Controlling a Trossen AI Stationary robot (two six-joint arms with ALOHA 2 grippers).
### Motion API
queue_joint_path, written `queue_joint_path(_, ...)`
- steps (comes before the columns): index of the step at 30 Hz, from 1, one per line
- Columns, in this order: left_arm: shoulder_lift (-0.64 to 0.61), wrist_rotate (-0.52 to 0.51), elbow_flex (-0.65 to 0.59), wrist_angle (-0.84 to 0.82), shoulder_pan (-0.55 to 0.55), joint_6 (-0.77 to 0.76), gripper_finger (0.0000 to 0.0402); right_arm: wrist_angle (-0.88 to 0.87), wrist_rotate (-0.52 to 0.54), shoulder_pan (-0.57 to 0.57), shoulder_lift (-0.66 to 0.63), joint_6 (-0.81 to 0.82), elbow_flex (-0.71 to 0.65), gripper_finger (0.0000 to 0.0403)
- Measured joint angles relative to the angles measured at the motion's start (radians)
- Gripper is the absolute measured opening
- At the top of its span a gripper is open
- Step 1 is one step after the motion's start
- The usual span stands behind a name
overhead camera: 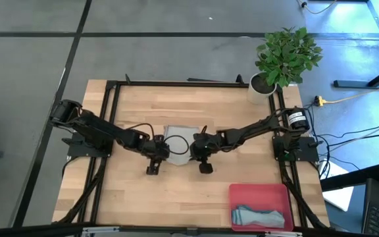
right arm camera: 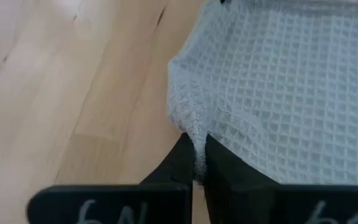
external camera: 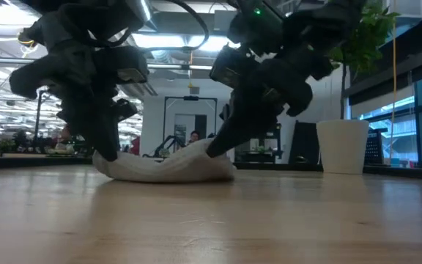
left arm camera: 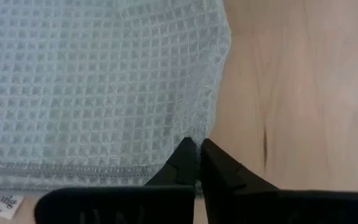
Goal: Roll microfiber towels into tight, uniform cylinder then place into a basket
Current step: Roll the gray towel
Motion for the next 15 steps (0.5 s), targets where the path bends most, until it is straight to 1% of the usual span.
queue_joint_path(3,-0.021,0.007,0.001,-0.006,0.005,-0.003,0.0000,-0.073,0.000,0.000,0.000,0.007,0.036,0.0015)
queue_joint_path(6,-0.062,-0.013,0.003,0.000,0.005,-0.003,0.0000,-0.097,0.016,0.003,0.000,0.004,0.063,0.0015)
queue_joint_path(10,-0.102,-0.080,0.003,-0.051,0.008,-0.041,0.0000,-0.144,0.091,0.009,0.000,0.014,0.081,0.0015)
queue_joint_path(15,-0.107,-0.180,0.003,-0.114,0.011,-0.119,0.0000,-0.188,0.215,0.014,0.000,0.079,0.094,0.0015)
